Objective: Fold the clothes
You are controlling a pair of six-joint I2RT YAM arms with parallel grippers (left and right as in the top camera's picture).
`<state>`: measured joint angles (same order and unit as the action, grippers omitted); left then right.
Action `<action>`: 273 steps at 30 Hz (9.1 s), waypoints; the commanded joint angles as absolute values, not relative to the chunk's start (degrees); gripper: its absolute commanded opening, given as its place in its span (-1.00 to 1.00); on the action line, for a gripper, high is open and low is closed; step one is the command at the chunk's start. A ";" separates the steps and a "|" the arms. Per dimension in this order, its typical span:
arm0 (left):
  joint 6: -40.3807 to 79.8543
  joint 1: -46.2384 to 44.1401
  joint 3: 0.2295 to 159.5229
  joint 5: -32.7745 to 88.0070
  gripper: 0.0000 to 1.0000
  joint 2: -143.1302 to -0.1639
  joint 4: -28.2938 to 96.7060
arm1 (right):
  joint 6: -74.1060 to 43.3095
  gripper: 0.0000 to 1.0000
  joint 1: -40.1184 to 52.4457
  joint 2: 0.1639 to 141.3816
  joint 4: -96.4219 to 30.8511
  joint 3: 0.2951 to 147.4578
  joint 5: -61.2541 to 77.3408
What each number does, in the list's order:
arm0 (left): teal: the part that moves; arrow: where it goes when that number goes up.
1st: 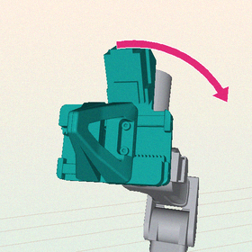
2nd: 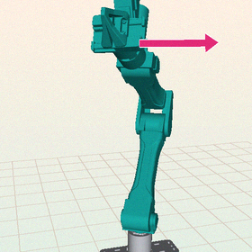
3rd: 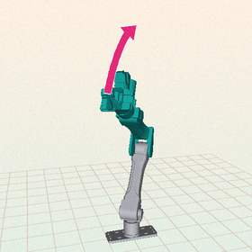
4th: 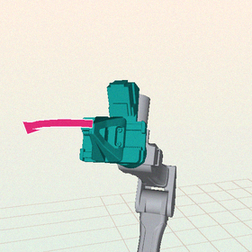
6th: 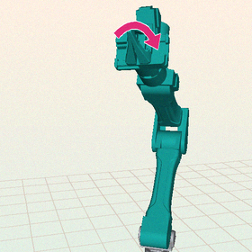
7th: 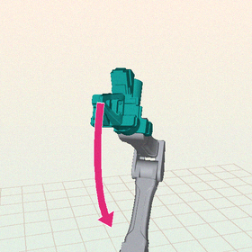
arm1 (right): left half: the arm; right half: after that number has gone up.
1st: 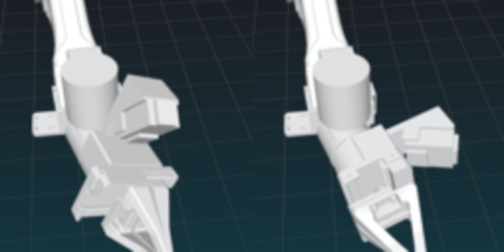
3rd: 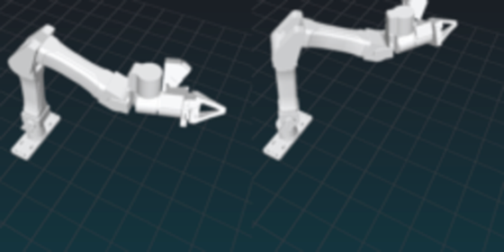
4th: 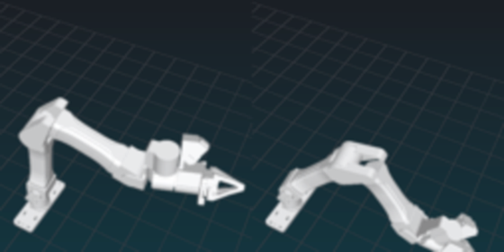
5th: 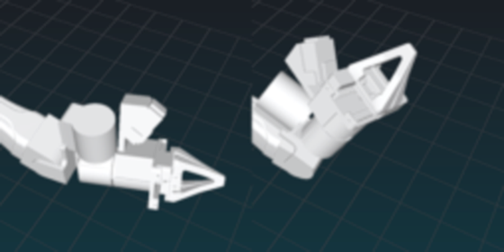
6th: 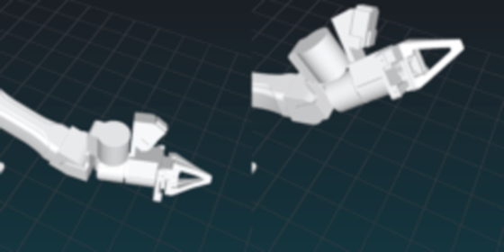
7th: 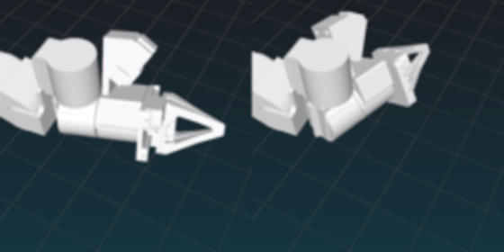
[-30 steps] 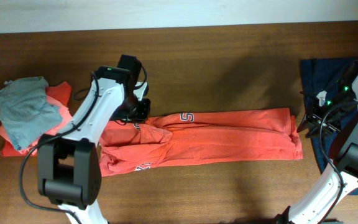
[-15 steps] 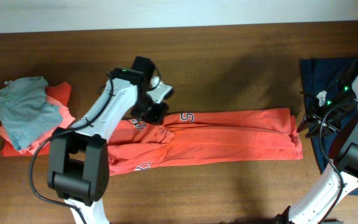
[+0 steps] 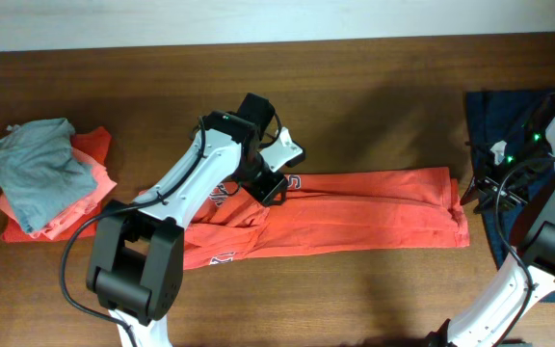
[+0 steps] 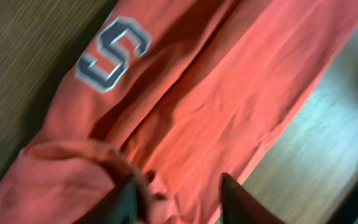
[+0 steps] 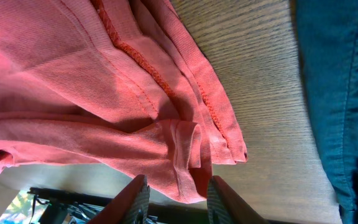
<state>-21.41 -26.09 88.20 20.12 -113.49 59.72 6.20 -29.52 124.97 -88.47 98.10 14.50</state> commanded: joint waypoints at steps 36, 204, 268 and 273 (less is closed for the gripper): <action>2.31 -13.93 50.41 49.91 -0.54 -104.57 22.39 | 6.42 -0.28 -29.21 123.13 -89.32 99.02 14.83; 3.92 -4.80 61.82 16.36 0.72 -93.03 58.94 | -1.72 -0.42 0.60 116.07 -86.15 101.97 2.26; 2.70 -11.38 95.13 5.63 -0.96 -103.39 79.55 | -1.32 -0.40 0.36 116.07 -88.49 101.78 2.31; 5.23 -21.71 95.18 5.48 -0.96 -103.37 78.65 | -1.32 -0.40 0.36 116.07 -88.53 101.80 2.31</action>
